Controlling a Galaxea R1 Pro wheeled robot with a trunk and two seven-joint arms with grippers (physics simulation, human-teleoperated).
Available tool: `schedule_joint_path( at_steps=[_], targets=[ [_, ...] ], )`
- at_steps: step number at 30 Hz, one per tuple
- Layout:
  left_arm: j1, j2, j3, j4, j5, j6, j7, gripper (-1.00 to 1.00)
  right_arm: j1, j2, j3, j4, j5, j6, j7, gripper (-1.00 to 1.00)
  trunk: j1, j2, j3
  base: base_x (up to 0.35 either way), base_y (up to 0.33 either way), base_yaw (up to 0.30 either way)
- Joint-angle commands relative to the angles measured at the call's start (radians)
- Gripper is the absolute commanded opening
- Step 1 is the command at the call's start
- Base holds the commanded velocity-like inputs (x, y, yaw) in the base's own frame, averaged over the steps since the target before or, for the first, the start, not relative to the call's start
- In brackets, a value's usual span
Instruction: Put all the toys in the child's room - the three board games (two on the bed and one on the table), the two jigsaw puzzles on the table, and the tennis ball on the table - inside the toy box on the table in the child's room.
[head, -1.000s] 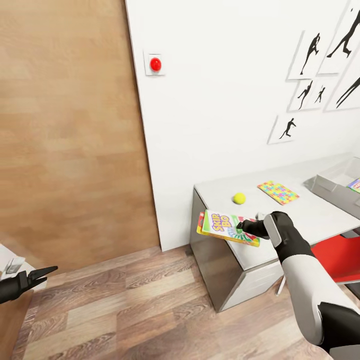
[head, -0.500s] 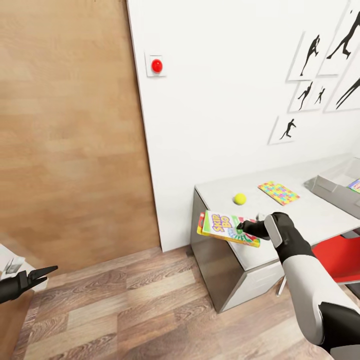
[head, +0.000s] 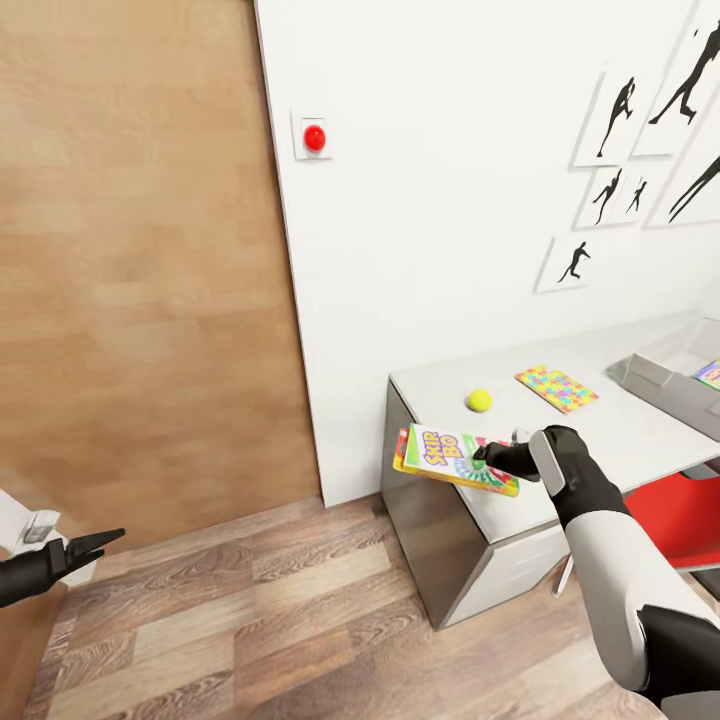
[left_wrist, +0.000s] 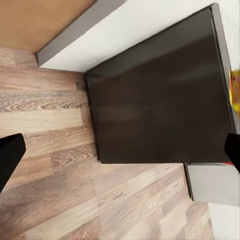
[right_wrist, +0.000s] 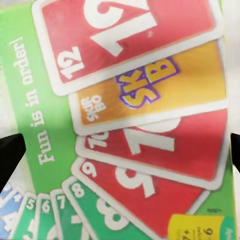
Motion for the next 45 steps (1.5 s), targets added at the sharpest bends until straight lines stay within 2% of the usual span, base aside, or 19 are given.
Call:
schedule_joint_path(
  at_steps=[1, 6, 9, 12, 21, 23, 26, 31, 32, 38, 40, 41, 45],
  targets=[
    [-0.001, -0.009, -0.001, -0.009, 0.001, 0.007, 0.0, 1.0, 0.001, 0.0, -0.002, -0.012, -0.012, 0.004, -0.009, 1.0, 0.0, -0.001, -0.001, 0.0, 0.0, 0.0],
    [-0.003, -0.062, -0.023, -0.027, -0.008, 0.013, 0.014, 1.0, 0.026, 0.0, -0.008, -0.153, -0.025, 0.027, 0.003, 1.0, 0.0, -0.001, -0.001, 0.0, 0.0, 0.0],
    [-0.005, -0.073, -0.029, -0.029, -0.009, 0.015, 0.017, 1.0, 0.042, 0.0, -0.011, -0.257, -0.028, 0.092, 0.011, 1.0, 0.0, -0.001, -0.001, 0.0, 0.0, 0.0],
    [-0.007, -0.075, -0.032, -0.029, -0.009, 0.015, 0.019, 1.0, 0.053, 0.0, -0.012, -0.316, -0.029, 0.12, 0.013, 1.0, 0.0, -0.001, -0.001, 0.0, 0.0, 0.0],
    [-0.018, -0.079, -0.037, -0.031, -0.01, 0.016, 0.027, 1.0, 0.089, 0.0, -0.015, -0.409, -0.035, 0.124, 0.02, 1.0, 0.0, -0.001, -0.001, 0.0, 0.0, 0.0],
    [-0.03, -0.084, -0.046, -0.03, -0.011, 0.016, 0.039, 1.0, 0.098, -0.001, -0.016, -0.429, -0.041, 0.124, 0.029, 1.0, 0.0, -0.001, -0.001, 0.0, 0.0, 0.0],
    [-0.067, -0.108, -0.082, -0.028, -0.012, 0.018, 0.092, 1.0, 0.133, -0.01, -0.022, -0.483, -0.071, 0.124, 0.07, 1.0, 0.0, -0.001, -0.001, 0.0, 0.0, 0.0],
    [-0.127, -0.149, -0.138, -0.022, -0.011, 0.02, 0.194, 1.0, 0.211, -0.054, -0.043, -0.589, -0.159, 0.124, 0.169, 1.0, 0.0, -0.001, -0.001, 0.0, 0.0, 0.0],
    [-0.154, -0.169, -0.157, -0.016, -0.01, 0.022, 0.237, 1.0, 0.253, -0.077, -0.052, -0.632, -0.209, 0.124, 0.218, 1.0, 0.0, -0.001, -0.001, 0.0, 0.0, 0.0],
    [-0.23, -0.227, -0.187, 0.027, -0.01, 0.026, 0.338, 1.0, 0.397, -0.136, -0.089, -0.741, -0.379, 0.124, 0.375, 1.0, 0.0, -0.001, -0.001, 0.0, 0.0, 0.0],
    [-0.252, -0.245, -0.191, 0.045, -0.01, 0.025, 0.358, 1.0, 0.446, -0.149, -0.112, -0.764, -0.43, 0.124, 0.43, 1.0, 0.0, -0.001, -0.001, 0.0, 0.0, 0.0],
    [-0.27, -0.262, -0.193, 0.06, -0.011, 0.023, 0.37, 1.0, 0.494, -0.157, -0.141, -0.778, -0.471, 0.124, 0.488, 1.0, 0.0, -0.001, -0.001, 0.0, 0.0, 0.0],
    [-0.289, -0.285, -0.198, 0.076, -0.012, 0.016, 0.383, 1.0, 0.586, -0.16, -0.211, -0.793, -0.52, 0.124, 0.621, 1.0, 0.0, -0.001, -0.001, 0.0, 0.0, 0.0]
  ],
)
